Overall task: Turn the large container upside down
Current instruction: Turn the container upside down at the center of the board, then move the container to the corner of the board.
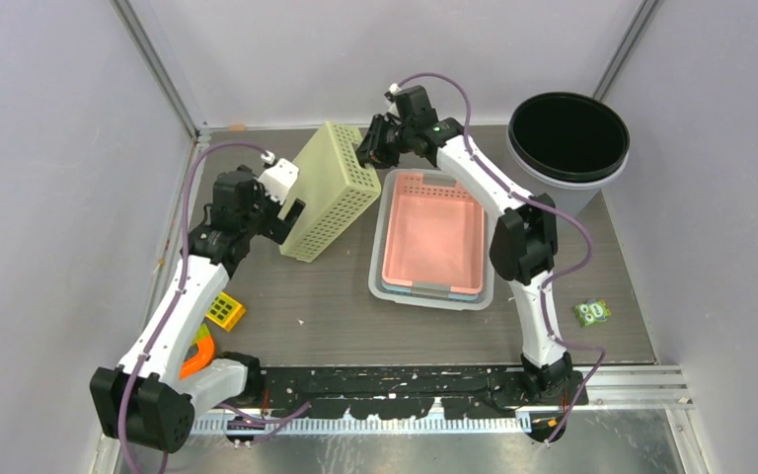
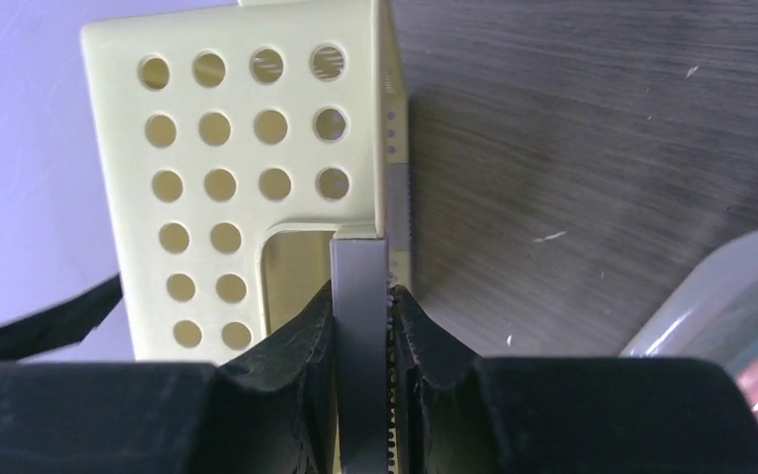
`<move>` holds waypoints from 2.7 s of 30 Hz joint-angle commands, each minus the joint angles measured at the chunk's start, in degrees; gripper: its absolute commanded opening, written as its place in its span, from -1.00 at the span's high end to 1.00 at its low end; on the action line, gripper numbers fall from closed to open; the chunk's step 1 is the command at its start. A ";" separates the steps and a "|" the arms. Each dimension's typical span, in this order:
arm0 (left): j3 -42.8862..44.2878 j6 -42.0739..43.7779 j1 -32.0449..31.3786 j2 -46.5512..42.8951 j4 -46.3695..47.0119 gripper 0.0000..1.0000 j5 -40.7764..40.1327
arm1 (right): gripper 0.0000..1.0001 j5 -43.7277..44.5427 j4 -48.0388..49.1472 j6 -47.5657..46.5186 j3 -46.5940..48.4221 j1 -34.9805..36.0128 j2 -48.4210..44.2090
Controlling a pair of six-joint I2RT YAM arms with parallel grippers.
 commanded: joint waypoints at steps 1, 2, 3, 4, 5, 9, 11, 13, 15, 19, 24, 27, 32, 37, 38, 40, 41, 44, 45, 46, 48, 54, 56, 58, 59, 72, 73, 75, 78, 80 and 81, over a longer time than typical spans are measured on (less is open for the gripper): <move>-0.42 4.52 0.22 -2.08 1.06 -0.99 8.87 | 0.48 5.76 2.81 2.23 4.79 0.81 3.60; -0.49 5.60 0.23 -1.92 0.07 -0.99 10.98 | 0.48 6.49 2.68 2.08 5.36 0.92 4.33; -0.62 6.67 0.23 -1.74 -0.81 -0.99 12.69 | 0.47 7.21 2.47 1.79 5.80 0.90 5.08; -0.93 7.34 0.21 -1.50 -1.14 -0.99 13.78 | 0.46 7.88 2.13 1.20 6.39 0.93 5.78; -1.42 7.76 0.18 -1.22 -0.95 -0.99 14.11 | 0.44 8.31 1.83 0.57 6.89 0.88 6.44; -3.97 8.97 -0.15 1.29 3.16 -0.99 10.38 | 0.36 7.75 1.99 -1.72 8.89 0.93 9.30; -4.63 10.19 -0.32 3.48 5.34 -0.99 7.39 | 0.34 7.07 2.46 -3.03 9.81 0.92 10.42; -5.03 11.02 -0.38 6.32 8.37 -0.99 4.15 | 0.31 6.40 2.75 -4.35 10.84 0.88 11.45; -5.07 11.50 -0.42 8.96 10.95 -0.99 -0.31 | 0.28 5.61 3.33 -5.61 11.57 0.93 12.27; -4.84 12.23 -0.39 13.39 14.78 -0.99 -4.96 | 0.22 3.95 3.85 -7.60 12.40 0.86 13.44; -5.43 12.16 -0.39 15.55 17.85 -0.99 -6.63 | 0.15 2.79 4.20 -9.76 12.24 0.88 14.15; -6.39 11.94 -0.39 15.86 19.97 -0.99 -7.88 | 0.12 2.25 4.32 -10.17 11.98 0.88 14.24; -7.77 11.75 -0.34 17.17 22.26 -0.93 -9.98 | 0.10 2.22 4.06 -10.89 11.75 0.90 14.28; -8.04 13.36 -0.30 17.16 21.26 -0.96 -8.76 | 0.05 0.20 1.55 -13.86 12.73 0.79 11.86; -7.99 14.45 -0.31 16.70 20.17 -0.98 -7.19 | 0.03 -0.45 0.69 -15.29 12.88 0.70 10.61; -8.13 16.00 -0.30 15.59 18.21 -0.99 -3.18 | -0.02 -1.64 -1.18 -18.30 12.63 0.78 7.60; -8.15 16.95 -0.30 15.11 17.22 -0.99 -1.65 | -0.06 -2.11 -2.26 -19.93 12.14 0.79 5.83; -7.84 18.70 -0.30 14.46 14.47 -0.99 1.70 | -0.22 -3.55 -5.60 -25.24 9.75 0.84 -0.71; -7.74 19.15 -0.30 14.51 13.63 -0.99 2.50 | -0.28 -3.99 -6.62 -26.78 8.32 0.80 -3.12; -7.64 19.48 -0.30 14.68 13.13 -0.99 2.97 | -0.33 -4.37 -7.67 -28.55 6.69 0.81 -5.72; -7.70 19.85 -0.30 15.33 12.68 -0.98 3.18 | -0.41 -5.30 -9.79 -31.70 2.79 0.82 -12.39; -6.86 17.81 -0.30 19.11 12.97 -0.63 2.10 | -0.48 -6.11 -14.63 -41.82 -11.76 0.91 -29.80; -6.29 16.78 -0.30 20.53 12.70 -0.31 1.62 | -0.51 -5.40 -15.14 -45.90 -17.92 0.91 -36.00; -5.69 15.73 -0.30 21.70 12.72 -0.12 0.38 | -0.55 -3.95 -14.67 -49.62 -24.92 0.89 -41.90; -5.38 15.28 -0.30 22.26 12.79 -0.07 -0.08 | -0.57 -3.08 -14.25 -50.87 -27.79 0.91 -44.56; 4.64 2.82 -1.17 31.75 4.80 0.95 -8.28 | -0.78 1.01 -7.84 -53.71 -43.07 -0.44 -60.77; 5.90 1.41 -1.18 32.96 3.23 0.97 -8.45 | -0.78 1.01 -7.31 -53.63 -43.53 -0.52 -60.66; 8.85 -1.14 -1.26 35.48 0.23 0.97 -8.55 | -0.78 1.06 -6.27 -53.54 -44.61 -0.72 -60.42; 14.09 -4.63 -1.26 39.74 -4.31 0.97 -8.92 | -0.78 1.81 -5.51 -53.87 -45.75 -1.12 -60.32; 18.02 -6.81 -1.24 42.17 -7.59 0.97 -7.98 | -0.78 2.31 -5.14 -54.21 -46.34 -1.44 -60.48; 19.75 -7.44 -1.26 43.06 -9.23 0.97 -6.52 | -0.78 2.40 -4.97 -54.28 -46.67 -1.56 -60.66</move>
